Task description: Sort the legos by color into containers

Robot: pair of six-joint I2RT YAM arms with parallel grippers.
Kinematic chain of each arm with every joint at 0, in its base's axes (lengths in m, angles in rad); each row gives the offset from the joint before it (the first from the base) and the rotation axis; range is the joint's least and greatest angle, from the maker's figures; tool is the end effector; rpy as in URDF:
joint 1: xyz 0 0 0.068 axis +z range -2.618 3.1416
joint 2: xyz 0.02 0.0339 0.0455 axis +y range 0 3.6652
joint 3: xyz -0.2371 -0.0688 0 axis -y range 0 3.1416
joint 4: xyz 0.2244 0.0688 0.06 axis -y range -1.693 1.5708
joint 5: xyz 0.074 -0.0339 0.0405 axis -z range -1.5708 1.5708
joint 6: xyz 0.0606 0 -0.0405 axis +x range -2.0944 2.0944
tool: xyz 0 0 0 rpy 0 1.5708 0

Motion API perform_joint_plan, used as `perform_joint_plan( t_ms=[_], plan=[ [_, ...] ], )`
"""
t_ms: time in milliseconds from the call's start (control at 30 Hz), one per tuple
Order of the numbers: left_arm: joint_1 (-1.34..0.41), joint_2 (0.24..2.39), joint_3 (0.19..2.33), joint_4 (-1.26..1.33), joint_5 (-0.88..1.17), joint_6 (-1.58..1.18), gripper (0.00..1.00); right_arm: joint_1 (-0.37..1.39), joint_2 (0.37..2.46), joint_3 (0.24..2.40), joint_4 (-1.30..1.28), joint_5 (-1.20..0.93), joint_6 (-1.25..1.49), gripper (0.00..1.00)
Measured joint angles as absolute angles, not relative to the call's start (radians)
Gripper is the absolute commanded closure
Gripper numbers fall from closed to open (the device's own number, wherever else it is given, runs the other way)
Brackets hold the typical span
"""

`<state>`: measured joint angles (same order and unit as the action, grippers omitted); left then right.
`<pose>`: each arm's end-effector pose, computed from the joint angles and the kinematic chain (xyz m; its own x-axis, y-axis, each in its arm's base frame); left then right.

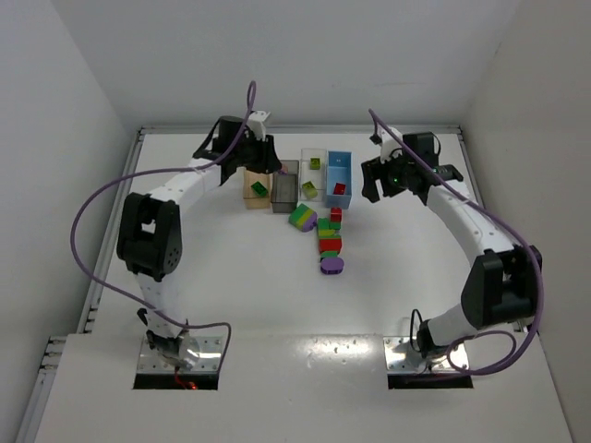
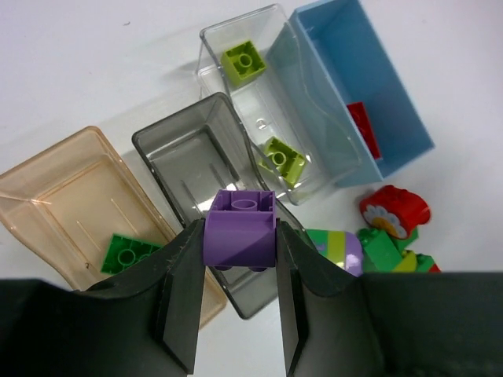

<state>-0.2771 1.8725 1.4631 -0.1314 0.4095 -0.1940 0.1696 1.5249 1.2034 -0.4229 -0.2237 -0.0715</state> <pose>0.4082 -0.1412 0.2389 -0.5976 -0.0139 -0.8017 0.4729 0.8013 -0.3664 0.3317 0.0704 0.2462 -0.6429 -0.1808 -0.7444 -0.3723 0.9230 0.0974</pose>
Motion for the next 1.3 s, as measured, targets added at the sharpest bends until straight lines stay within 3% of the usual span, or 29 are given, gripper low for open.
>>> perform_joint_plan(
  t_ms=[133,200,233,433,467,633,833,1067,1233,1300],
  plan=[
    [-0.294,1.961,1.544,-0.163,0.363,-0.173,0.71,0.125,1.494,1.192,-0.489,-0.274,-0.097,0.26],
    [-0.300,1.995,1.573,-0.181,0.339,-0.160,0.63,0.109,1.483,1.192,-0.509,-0.292,-0.106,0.26],
    [-0.303,2.008,1.583,-0.194,0.327,-0.154,0.54,0.099,1.480,1.192,-0.519,-0.303,-0.112,0.26],
    [-0.334,2.040,1.600,-0.237,0.279,-0.122,0.40,0.078,1.480,1.192,-0.556,-0.344,-0.130,0.26],
    [-0.336,2.040,1.600,-0.241,0.276,-0.117,0.33,0.076,1.480,1.192,-0.559,-0.350,-0.132,0.26],
    [-0.340,2.022,1.571,-0.217,0.319,-0.111,0.31,0.078,1.480,1.192,-0.563,-0.387,-0.152,0.26],
    [-0.341,1.783,1.369,-0.221,0.445,-0.046,0.31,0.094,1.481,1.166,-0.566,-0.431,-0.187,0.26],
    [-0.361,1.631,1.383,-0.488,0.679,0.296,0.26,0.107,1.481,1.141,-0.605,-0.489,-0.257,0.26],
    [-0.433,1.692,1.423,-0.699,0.679,0.578,0.23,0.107,1.481,1.128,-0.616,-0.499,-0.271,0.23],
    [-0.476,1.717,1.428,-0.747,0.662,0.686,0.18,0.107,1.481,1.127,-0.616,-0.497,-0.271,0.20]
  ],
)
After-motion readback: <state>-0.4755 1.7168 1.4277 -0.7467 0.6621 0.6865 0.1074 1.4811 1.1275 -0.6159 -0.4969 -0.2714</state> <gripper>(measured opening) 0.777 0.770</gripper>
